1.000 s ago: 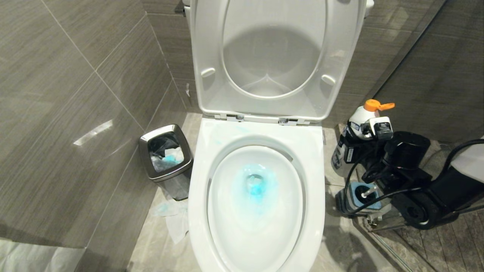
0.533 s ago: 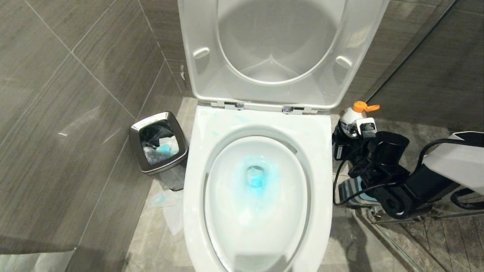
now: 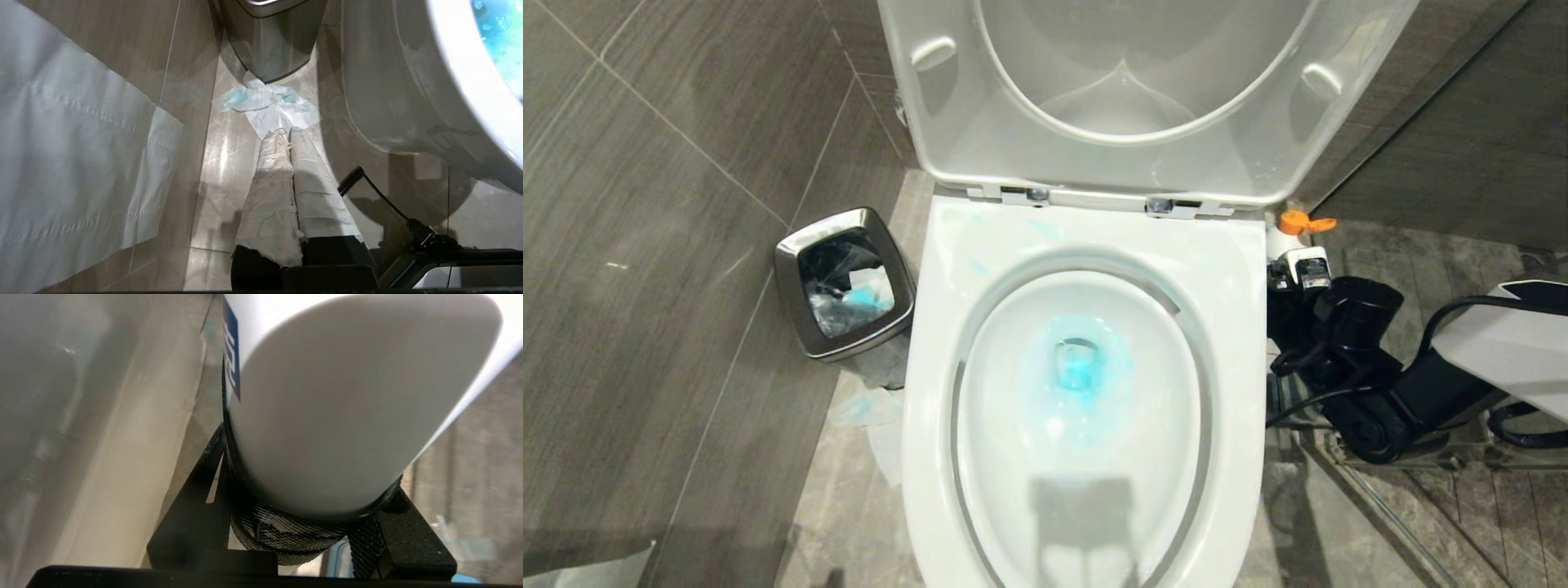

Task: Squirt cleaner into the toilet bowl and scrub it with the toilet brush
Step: Place the cleaning agent on the floor

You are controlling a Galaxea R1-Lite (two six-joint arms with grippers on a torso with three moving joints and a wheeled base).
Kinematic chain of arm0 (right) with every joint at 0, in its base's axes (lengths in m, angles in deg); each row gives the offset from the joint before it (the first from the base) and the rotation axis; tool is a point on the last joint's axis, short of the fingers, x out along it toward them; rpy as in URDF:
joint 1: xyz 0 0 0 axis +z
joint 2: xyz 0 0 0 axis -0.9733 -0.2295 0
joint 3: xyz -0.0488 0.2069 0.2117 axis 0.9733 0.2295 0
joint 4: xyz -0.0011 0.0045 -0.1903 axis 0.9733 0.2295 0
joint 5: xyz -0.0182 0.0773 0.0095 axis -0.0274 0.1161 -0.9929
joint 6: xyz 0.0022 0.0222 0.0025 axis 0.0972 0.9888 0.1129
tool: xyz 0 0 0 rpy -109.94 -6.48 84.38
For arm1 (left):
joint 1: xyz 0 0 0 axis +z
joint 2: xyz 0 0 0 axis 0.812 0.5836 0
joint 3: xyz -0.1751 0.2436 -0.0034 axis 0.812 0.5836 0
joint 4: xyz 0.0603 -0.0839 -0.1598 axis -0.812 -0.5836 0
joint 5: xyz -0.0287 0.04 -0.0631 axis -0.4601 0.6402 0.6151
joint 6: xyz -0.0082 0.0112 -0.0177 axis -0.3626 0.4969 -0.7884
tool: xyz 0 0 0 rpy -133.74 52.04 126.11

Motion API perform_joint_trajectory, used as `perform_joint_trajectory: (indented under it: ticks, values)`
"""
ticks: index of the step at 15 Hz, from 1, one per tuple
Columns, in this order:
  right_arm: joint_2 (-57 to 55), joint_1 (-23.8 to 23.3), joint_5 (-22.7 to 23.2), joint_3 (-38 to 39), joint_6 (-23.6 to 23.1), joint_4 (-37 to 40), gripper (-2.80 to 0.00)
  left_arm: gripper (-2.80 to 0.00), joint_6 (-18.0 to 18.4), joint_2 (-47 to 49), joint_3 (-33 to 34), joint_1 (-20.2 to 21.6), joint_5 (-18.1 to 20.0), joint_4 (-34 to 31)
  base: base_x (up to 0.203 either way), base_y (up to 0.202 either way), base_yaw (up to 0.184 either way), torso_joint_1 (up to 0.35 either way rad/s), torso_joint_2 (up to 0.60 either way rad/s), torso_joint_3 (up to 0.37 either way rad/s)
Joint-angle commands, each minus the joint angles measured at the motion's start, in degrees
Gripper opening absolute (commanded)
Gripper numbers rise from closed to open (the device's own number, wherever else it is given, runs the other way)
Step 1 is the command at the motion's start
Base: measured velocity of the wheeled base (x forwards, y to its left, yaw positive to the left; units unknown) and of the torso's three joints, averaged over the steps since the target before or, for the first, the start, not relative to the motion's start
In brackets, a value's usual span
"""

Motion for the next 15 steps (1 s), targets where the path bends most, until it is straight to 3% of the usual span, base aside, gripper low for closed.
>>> perform_joint_trajectory:
  ticks: [1,8,15]
  values:
    - [0.08,-0.9,1.01,0.08,-0.16,-0.45,-2.8,-2.8,0.02,0.02,0.09,0.02,0.0,-0.04,0.0,0.0,0.0,0.007,0.0,-0.2]
    - [-3.41,-2.97,4.28,-4.54,-0.94,-1.14,-2.8,-2.8,0.02,0.02,0.0,0.02,0.0,-0.04,0.0,0.0,0.0,0.001,0.0,-0.182]
    - [-8.57,-2.87,4.36,-15.02,-1.45,-1.35,-2.8,-2.8,0.02,0.02,0.09,0.02,0.0,-0.06,0.0,0.0,0.0,0.001,0.0,-0.013]
